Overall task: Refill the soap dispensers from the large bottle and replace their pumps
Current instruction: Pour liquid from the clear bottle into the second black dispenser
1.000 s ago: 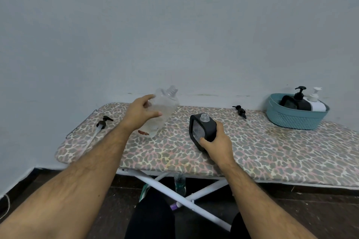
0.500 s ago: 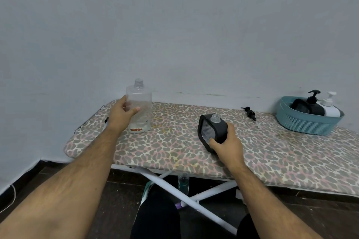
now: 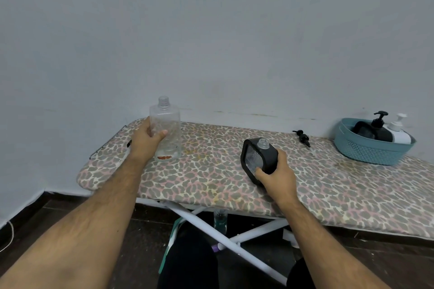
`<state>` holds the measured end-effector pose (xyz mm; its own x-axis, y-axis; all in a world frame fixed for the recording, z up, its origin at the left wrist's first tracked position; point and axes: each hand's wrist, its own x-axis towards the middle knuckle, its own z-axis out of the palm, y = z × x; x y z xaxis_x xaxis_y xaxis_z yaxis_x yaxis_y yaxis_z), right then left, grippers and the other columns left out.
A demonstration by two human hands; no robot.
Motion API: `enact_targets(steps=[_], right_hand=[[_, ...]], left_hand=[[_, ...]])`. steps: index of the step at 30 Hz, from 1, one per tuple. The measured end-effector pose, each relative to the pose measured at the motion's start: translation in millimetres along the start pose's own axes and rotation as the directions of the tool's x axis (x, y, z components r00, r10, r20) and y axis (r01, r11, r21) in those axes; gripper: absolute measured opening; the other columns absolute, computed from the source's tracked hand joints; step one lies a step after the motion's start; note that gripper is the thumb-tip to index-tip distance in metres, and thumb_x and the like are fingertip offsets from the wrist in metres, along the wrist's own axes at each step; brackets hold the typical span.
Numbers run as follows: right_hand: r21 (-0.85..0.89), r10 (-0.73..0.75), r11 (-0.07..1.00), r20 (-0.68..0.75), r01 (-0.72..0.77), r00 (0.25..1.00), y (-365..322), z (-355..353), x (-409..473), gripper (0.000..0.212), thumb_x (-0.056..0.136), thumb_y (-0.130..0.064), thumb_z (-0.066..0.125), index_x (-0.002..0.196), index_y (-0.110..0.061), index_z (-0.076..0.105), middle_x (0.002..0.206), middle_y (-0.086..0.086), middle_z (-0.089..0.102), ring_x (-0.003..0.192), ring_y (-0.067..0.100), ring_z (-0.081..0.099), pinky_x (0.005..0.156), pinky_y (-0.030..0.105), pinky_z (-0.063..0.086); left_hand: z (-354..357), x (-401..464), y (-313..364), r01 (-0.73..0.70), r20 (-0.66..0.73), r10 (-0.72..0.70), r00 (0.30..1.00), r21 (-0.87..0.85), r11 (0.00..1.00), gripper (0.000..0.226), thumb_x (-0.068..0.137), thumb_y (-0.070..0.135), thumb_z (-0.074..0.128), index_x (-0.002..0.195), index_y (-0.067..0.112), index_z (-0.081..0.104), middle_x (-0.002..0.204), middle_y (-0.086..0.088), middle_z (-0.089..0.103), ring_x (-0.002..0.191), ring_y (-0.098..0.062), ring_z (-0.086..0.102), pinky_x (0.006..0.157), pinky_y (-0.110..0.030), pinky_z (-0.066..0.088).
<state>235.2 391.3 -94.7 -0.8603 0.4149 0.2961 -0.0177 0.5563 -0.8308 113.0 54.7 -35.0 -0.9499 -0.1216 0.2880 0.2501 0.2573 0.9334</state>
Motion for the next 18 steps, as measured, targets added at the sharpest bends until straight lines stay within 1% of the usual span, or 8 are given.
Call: enact_targets(steps=[2,5,6,8,10,13,15,18], right_hand=[[0.001,0.002,1.000,0.001,-0.002,1.000,-0.7,-0.4,-0.3,0.066,0.076,-0.029,0.073,0.130,-0.039,0.038,0.093,-0.020,0.064,0.078,0.004,0.065,0.066,0.034,0.059],[0.004,0.006,1.000,0.009,-0.006,1.000,-3.0,-0.8,-0.4,0.065,0.076,-0.029,0.073,0.130,-0.038,0.038,0.094,-0.019,0.064,0.078,0.007,0.066,0.065,0.036,0.060],[0.007,0.008,1.000,0.013,-0.008,1.000,-3.6,-0.8,-0.4,0.065,0.076,-0.029,0.072,0.130,-0.038,0.038,0.094,-0.019,0.064,0.078,0.008,0.066,0.064,0.037,0.060],[0.010,0.008,1.000,0.012,-0.008,1.000,-5.0,-2.1,-1.0,0.065,0.076,-0.028,0.072,0.131,-0.038,0.038,0.095,-0.019,0.063,0.078,0.007,0.065,0.062,0.033,0.059],[0.015,0.001,1.000,0.016,-0.002,1.000,-6.1,-2.8,-1.5,0.065,0.076,-0.027,0.073,0.132,-0.036,0.039,0.095,-0.019,0.064,0.078,0.005,0.064,0.060,0.028,0.055],[0.043,0.017,0.999,0.042,-0.018,0.999,-6.7,-4.5,-1.2,0.066,0.076,-0.026,0.072,0.133,-0.033,0.039,0.096,-0.016,0.064,0.078,0.010,0.066,0.062,0.036,0.059],[0.064,0.018,0.998,0.075,-0.023,0.997,-6.7,-7.0,0.6,0.065,0.077,-0.026,0.073,0.132,-0.032,0.040,0.098,-0.014,0.064,0.080,0.013,0.067,0.063,0.036,0.059],[0.122,0.026,0.991,0.160,-0.046,0.987,-6.9,-12.9,5.6,0.062,0.080,-0.024,0.074,0.129,-0.035,0.040,0.101,-0.012,0.065,0.083,0.015,0.068,0.061,0.032,0.058]], left_hand=[[0.6,-1.3,0.1,-0.012,-0.007,0.012,1.000,0.018,1.000,0.045,0.089,0.015,0.071,0.131,0.022,0.057,0.114,0.007,0.066,0.101,-0.008,0.063,0.080,-0.023,0.051],[0.5,-3.8,1.0,-0.018,-0.024,0.019,1.000,0.018,1.000,0.049,0.087,0.014,0.073,0.133,0.021,0.054,0.122,0.005,0.064,0.110,-0.013,0.060,0.091,-0.032,0.051],[1.7,-5.9,2.5,-0.019,-0.043,0.019,0.999,0.016,1.000,0.052,0.087,0.014,0.073,0.134,0.019,0.053,0.124,0.006,0.061,0.113,-0.011,0.058,0.092,-0.031,0.050],[7.0,-13.3,8.0,-0.014,-0.130,0.015,0.991,0.011,1.000,0.060,0.086,0.014,0.074,0.140,0.015,0.048,0.124,0.010,0.054,0.115,-0.007,0.051,0.091,-0.025,0.045],[13.6,-22.8,12.7,-0.016,-0.256,0.028,0.966,0.046,0.999,0.062,0.086,0.015,0.075,0.141,0.011,0.047,0.126,0.005,0.055,0.113,-0.007,0.049,0.091,-0.024,0.043],[27.4,-42.2,17.8,-0.037,-0.411,0.096,0.907,0.150,0.988,0.049,0.087,0.022,0.074,0.132,0.014,0.055,0.123,-0.005,0.058,0.107,-0.011,0.055,0.092,-0.027,0.048],[42.1,-57.1,22.9,-0.085,-0.408,0.141,0.902,0.153,0.985,0.033,0.089,0.023,0.071,0.120,0.020,0.059,0.113,0.000,0.057,0.096,-0.009,0.054,0.088,-0.025,0.050],[70.3,-77.1,28.4,-0.152,-0.268,0.183,0.946,0.133,0.979,0.018,0.091,0.025,0.067,0.108,0.024,0.060,0.101,0.006,0.058,0.088,-0.007,0.056,0.086,-0.028,0.054]])
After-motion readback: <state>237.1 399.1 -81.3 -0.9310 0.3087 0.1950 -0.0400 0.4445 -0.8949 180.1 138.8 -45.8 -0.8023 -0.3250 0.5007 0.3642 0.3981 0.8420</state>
